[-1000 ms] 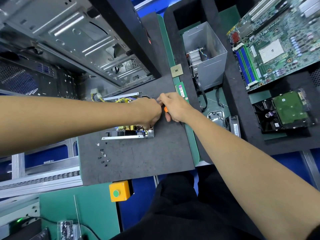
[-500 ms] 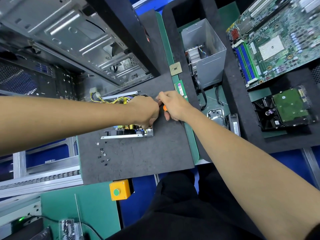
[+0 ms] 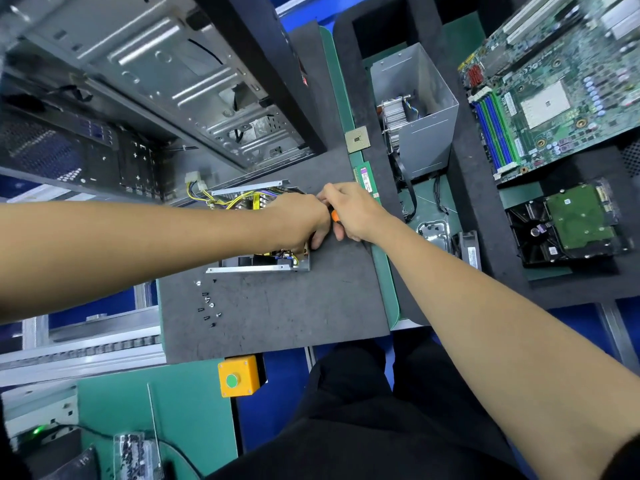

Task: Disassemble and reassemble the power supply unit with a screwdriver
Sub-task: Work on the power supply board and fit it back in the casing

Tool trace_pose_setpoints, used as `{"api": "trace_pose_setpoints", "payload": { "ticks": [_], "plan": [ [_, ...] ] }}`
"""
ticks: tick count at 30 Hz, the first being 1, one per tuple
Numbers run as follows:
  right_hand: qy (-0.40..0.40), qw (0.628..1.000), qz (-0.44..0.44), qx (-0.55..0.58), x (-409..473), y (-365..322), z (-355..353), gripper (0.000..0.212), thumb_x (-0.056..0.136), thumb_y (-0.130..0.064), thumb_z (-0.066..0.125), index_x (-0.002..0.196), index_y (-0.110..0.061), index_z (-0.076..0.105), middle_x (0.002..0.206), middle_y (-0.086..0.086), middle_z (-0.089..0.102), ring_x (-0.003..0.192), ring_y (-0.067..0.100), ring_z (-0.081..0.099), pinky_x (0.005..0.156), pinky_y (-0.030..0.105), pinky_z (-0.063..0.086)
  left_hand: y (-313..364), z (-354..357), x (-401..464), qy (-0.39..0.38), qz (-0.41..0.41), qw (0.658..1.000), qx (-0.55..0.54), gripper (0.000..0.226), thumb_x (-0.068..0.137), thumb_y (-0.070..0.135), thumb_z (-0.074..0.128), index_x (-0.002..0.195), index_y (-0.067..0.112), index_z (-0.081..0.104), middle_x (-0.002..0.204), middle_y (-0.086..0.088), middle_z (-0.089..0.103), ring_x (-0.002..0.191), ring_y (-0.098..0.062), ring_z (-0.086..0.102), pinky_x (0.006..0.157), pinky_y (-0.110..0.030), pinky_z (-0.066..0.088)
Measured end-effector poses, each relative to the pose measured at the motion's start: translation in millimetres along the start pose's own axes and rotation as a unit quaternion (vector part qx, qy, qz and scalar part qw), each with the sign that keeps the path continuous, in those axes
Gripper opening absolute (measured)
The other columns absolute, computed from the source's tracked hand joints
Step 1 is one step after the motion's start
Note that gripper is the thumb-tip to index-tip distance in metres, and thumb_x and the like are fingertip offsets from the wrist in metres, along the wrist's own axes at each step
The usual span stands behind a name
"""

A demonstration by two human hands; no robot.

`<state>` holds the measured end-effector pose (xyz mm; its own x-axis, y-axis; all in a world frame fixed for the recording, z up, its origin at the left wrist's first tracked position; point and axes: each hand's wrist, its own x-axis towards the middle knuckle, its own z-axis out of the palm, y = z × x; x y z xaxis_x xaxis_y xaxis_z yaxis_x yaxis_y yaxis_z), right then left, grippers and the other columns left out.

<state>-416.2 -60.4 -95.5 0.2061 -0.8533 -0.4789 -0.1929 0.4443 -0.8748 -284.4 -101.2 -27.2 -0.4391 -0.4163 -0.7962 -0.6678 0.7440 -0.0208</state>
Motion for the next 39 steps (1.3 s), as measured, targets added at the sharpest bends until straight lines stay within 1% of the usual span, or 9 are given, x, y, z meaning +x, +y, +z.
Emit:
{"api": "trace_pose_setpoints", "payload": {
  "ticks": [6,12,15,18,22,25,31,35,39],
  "plan": [
    [-0.017,0.999,0.029,0.014,-5.1,-9.9,0.7,0.034,0.095,-0.036,0.043,0.091,-0.010,0.063,0.048,0.015,0.053,0.035,0.022,0.032,0.036,0.022,0.025,-13.4,0.8,-10.7,0.004,0.048,0.992,-0.116,0.038,0.070,0.031,0.091,0.102,0.028,0.070,0.087,0.009,0.066,0.073,-0.006,0.057,0.072,-0.030,0.049],
    [-0.037,0.999,0.021,-0.012,-18.1,-25.8,-4.0,0.013,0.095,-0.021,0.055,0.083,-0.022,0.055,0.066,0.015,0.053,0.042,0.016,0.032,0.041,0.019,0.022,-39.0,57.3,-89.7,0.222,0.112,0.917,-0.313,0.023,0.094,0.047,0.067,0.111,0.031,0.064,0.111,0.003,0.057,0.106,-0.018,0.052,0.101,-0.040,0.041],
    [-0.072,0.996,-0.019,-0.053,-27.8,-32.2,2.5,0.014,0.094,-0.017,0.060,0.084,-0.021,0.050,0.083,0.016,0.068,0.051,0.019,0.033,0.044,0.025,0.025,-48.6,107.7,-131.7,0.289,0.030,0.911,-0.293,0.046,0.089,0.076,0.054,0.121,0.044,0.049,0.119,0.017,0.044,0.108,-0.013,0.040,0.096,-0.032,0.035],
    [-0.107,0.986,-0.054,-0.118,-35.2,-39.5,18.1,0.015,0.089,-0.017,0.063,0.086,-0.028,0.053,0.079,0.010,0.067,0.052,0.020,0.035,0.047,0.026,0.028,-57.3,138.3,-145.4,0.232,-0.039,0.939,-0.250,0.082,0.082,0.084,0.048,0.142,0.029,0.038,0.126,0.007,0.040,0.114,-0.018,0.039,0.102,-0.039,0.033],
    [-0.118,0.958,-0.101,-0.241,-45.9,-52.3,42.2,0.029,0.075,-0.031,0.068,0.100,-0.038,0.055,0.066,-0.016,0.058,0.050,0.004,0.042,0.054,0.026,0.038,-73.4,142.4,-144.7,0.227,-0.048,0.944,-0.235,0.063,0.092,0.072,0.047,0.138,0.028,0.044,0.108,0.012,0.040,0.113,-0.018,0.041,0.104,-0.038,0.023],
    [-0.098,0.891,-0.115,-0.429,-53.7,-60.8,57.5,0.057,0.062,-0.052,0.063,0.117,-0.044,0.049,0.094,-0.014,0.060,0.079,0.012,0.055,0.072,0.035,0.051,-79.3,137.9,-142.6,0.223,0.003,0.934,-0.280,0.036,0.101,0.043,0.058,0.124,0.015,0.054,0.111,0.000,0.057,0.108,-0.026,0.053,0.094,-0.037,0.038],
    [-0.073,0.830,-0.118,-0.541,-56.2,-53.1,74.6,0.047,0.084,-0.036,0.065,0.130,-0.041,0.052,0.117,-0.009,0.044,0.101,0.020,0.059,0.072,0.035,0.045,-78.1,127.3,-140.0,0.227,0.086,0.927,-0.285,0.036,0.102,0.036,0.059,0.126,0.010,0.058,0.118,-0.008,0.060,0.110,-0.025,0.054,0.095,-0.036,0.042],
    [-0.075,0.859,-0.098,-0.497,-61.7,-76.0,56.6,0.044,0.083,-0.030,0.063,0.127,-0.036,0.062,0.119,-0.011,0.058,0.108,0.015,0.058,0.084,0.038,0.051,-77.7,119.1,-144.1,0.292,0.131,0.882,-0.344,0.030,0.105,0.034,0.055,0.126,0.013,0.059,0.110,0.004,0.060,0.099,-0.011,0.054,0.091,-0.032,0.046],
    [-0.139,0.917,-0.062,-0.369,-58.6,-120.2,40.4,0.025,0.074,-0.026,0.058,0.093,-0.017,0.070,0.085,0.001,0.068,0.075,0.017,0.062,0.069,0.035,0.051,-84.0,101.6,-148.7,0.329,0.139,0.802,-0.479,0.029,0.106,0.028,0.054,0.131,0.016,0.063,0.122,0.006,0.068,0.109,-0.004,0.062,0.093,-0.017,0.047]
  ]
}}
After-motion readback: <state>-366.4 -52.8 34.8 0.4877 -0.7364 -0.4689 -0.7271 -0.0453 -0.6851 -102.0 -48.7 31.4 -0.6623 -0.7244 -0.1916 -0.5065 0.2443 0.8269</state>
